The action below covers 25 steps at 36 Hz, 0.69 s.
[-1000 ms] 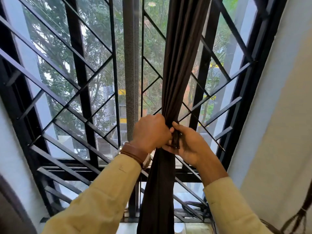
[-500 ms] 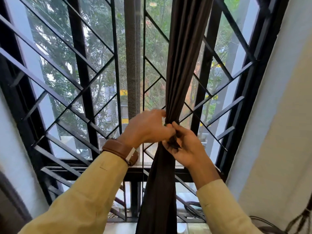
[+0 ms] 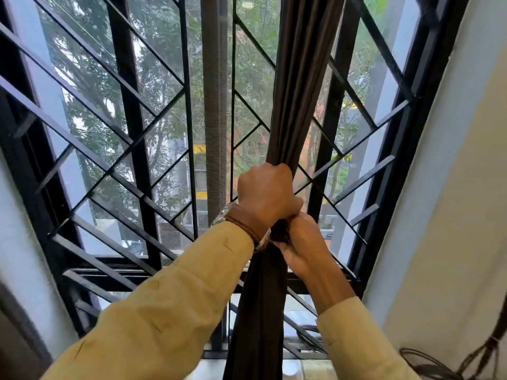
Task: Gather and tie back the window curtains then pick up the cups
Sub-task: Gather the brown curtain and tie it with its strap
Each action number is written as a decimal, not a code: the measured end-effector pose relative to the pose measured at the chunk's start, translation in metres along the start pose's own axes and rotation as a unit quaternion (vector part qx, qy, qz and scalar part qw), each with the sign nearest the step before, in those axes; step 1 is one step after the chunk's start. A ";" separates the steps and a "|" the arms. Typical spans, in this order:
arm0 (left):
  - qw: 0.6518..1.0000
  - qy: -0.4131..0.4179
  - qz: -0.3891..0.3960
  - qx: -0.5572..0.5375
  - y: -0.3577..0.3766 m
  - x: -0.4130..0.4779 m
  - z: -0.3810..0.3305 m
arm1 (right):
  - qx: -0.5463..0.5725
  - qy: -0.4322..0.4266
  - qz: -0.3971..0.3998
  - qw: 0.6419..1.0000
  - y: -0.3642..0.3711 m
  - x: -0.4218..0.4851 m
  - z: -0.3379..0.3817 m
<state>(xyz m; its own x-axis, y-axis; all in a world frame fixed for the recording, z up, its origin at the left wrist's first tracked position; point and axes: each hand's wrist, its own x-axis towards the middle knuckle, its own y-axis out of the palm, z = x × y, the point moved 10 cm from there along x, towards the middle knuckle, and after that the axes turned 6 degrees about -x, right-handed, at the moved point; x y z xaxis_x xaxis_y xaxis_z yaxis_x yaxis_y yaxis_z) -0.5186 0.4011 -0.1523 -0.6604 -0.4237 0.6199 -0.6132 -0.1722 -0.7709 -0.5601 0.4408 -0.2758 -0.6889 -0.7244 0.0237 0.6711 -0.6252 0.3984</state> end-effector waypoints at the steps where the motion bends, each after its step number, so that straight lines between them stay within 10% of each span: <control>1: 1.000 -0.004 0.009 0.009 0.002 0.001 -0.002 | -0.008 -0.005 -0.002 1.000 -0.001 0.000 0.001; 25: 0.929 -0.083 0.236 -0.274 0.047 -0.006 0.016 | -0.217 -0.105 0.108 0.965 -0.018 -0.006 0.016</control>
<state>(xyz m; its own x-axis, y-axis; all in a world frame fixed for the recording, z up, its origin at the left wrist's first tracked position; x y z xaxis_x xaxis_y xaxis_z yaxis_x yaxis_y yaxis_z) -0.5365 0.3818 -0.1945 -0.8637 -0.4761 0.1657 -0.4308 0.5264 -0.7331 -0.5724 0.4608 -0.2682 -0.5292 -0.8055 0.2666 0.8258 -0.5612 -0.0562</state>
